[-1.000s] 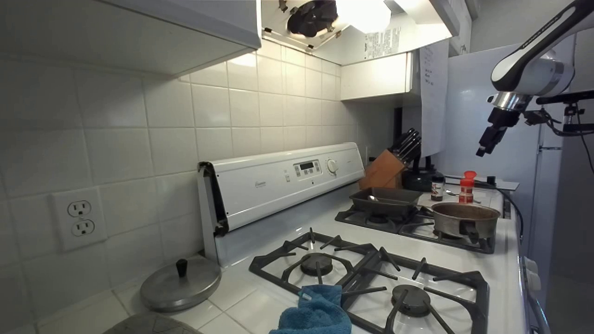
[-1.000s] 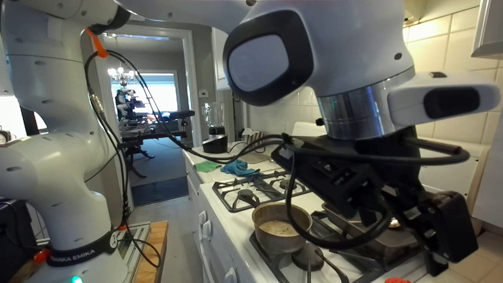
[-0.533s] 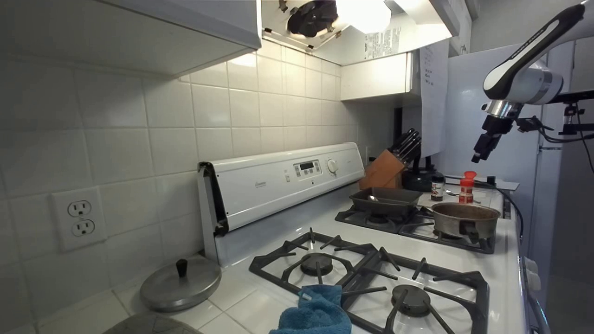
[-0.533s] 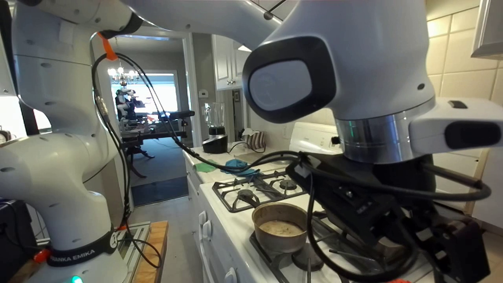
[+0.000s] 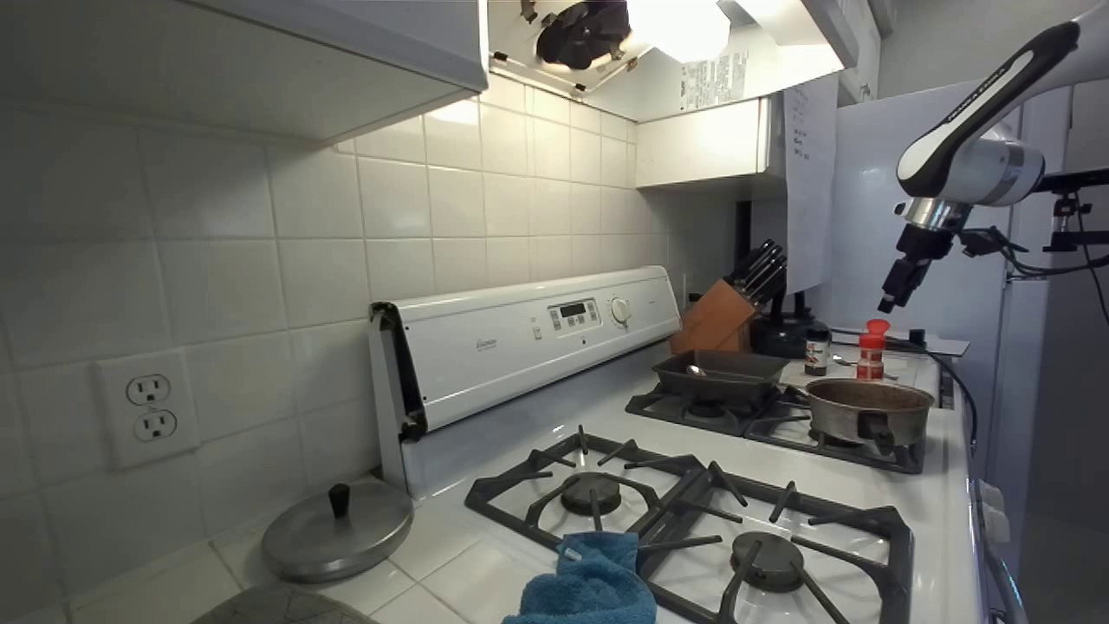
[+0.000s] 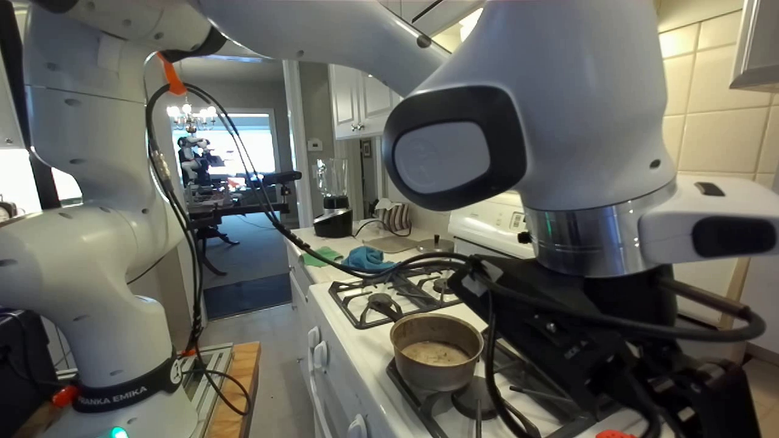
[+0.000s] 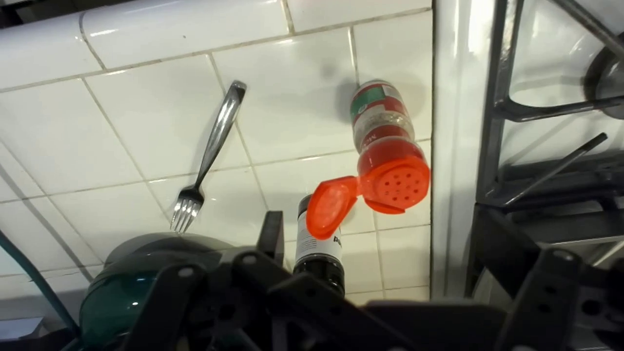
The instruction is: Close the spice shaker
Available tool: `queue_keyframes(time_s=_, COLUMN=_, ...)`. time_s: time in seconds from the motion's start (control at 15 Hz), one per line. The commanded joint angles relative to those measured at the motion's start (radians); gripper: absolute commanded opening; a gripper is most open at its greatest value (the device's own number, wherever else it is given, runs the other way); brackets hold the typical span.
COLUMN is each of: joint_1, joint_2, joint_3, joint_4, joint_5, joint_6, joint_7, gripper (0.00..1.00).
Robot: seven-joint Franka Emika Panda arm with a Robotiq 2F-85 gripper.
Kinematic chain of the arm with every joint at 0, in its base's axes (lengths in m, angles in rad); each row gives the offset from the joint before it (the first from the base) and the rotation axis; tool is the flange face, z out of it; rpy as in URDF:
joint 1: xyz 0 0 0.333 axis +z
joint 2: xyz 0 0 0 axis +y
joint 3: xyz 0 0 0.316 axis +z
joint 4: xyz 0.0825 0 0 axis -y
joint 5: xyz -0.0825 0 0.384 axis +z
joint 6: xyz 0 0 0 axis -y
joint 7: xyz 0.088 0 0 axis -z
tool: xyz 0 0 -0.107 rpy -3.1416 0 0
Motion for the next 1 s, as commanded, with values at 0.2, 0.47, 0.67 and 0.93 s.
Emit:
queue_keyframes(time_s=0.2, joint_1=-0.043, joint_2=0.044, joint_3=0.043, joint_4=0.015, joint_5=0.034, joint_6=0.058, joint_7=-0.053, gripper=1.00)
queue_keyframes(time_s=0.47, joint_1=-0.059, joint_2=0.061, joint_3=0.067, joint_4=0.020, joint_5=0.046, joint_6=0.073, joint_7=-0.061, gripper=1.00)
queue_keyframes(time_s=0.67, joint_1=-0.071, joint_2=0.072, joint_3=0.086, joint_4=0.026, joint_5=0.068, joint_6=0.080, joint_7=-0.070, gripper=1.00)
queue_keyframes(time_s=0.93, joint_1=-0.082, joint_2=0.085, joint_3=0.098, joint_4=0.035, joint_5=0.077, joint_6=0.080, joint_7=-0.077, gripper=1.00)
